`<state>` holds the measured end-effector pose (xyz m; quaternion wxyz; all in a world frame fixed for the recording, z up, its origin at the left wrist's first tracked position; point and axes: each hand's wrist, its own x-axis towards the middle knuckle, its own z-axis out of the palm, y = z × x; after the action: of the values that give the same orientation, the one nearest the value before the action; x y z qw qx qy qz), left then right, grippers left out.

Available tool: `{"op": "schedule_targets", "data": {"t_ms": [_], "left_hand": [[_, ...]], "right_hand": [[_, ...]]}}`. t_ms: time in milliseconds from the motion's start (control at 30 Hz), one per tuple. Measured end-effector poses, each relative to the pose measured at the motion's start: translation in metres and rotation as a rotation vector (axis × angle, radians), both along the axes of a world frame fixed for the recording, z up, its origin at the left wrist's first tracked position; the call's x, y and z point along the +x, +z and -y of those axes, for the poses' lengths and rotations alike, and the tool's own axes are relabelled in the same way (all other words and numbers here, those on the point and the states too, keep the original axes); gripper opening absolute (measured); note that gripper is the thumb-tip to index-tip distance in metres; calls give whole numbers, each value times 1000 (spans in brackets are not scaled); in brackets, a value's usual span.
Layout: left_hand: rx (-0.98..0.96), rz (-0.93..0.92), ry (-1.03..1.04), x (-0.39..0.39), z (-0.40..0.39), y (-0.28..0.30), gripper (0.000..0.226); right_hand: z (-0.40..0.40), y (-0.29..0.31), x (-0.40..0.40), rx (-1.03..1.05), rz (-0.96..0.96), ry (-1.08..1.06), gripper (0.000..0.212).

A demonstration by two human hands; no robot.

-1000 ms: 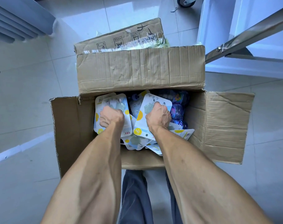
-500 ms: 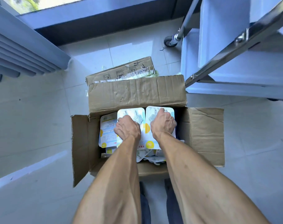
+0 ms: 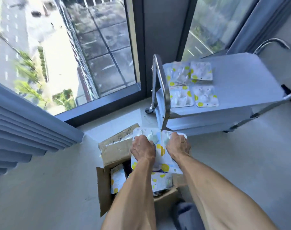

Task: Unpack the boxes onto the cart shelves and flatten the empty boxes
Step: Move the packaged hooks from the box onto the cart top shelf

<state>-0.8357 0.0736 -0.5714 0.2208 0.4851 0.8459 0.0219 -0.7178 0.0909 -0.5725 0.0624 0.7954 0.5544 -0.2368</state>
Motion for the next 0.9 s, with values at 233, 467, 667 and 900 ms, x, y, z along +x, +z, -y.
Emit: {"op": "schedule_targets", "data": {"t_ms": [233,467,667,900], "left_hand": [[223,21,-90,75,-60,101,20],[164,105,-158,171,-158,84,19],[88,47,-24,209,-243,18,15],[-17,44,42,223,-287,-27,16]], "right_hand": [[-54,109,108,144,19,-82,29],[-155,98,202,202,24,-49,29],[-231,35,243,154,39,74,27],[-279,-21,234,83,-9,125,24]]}}
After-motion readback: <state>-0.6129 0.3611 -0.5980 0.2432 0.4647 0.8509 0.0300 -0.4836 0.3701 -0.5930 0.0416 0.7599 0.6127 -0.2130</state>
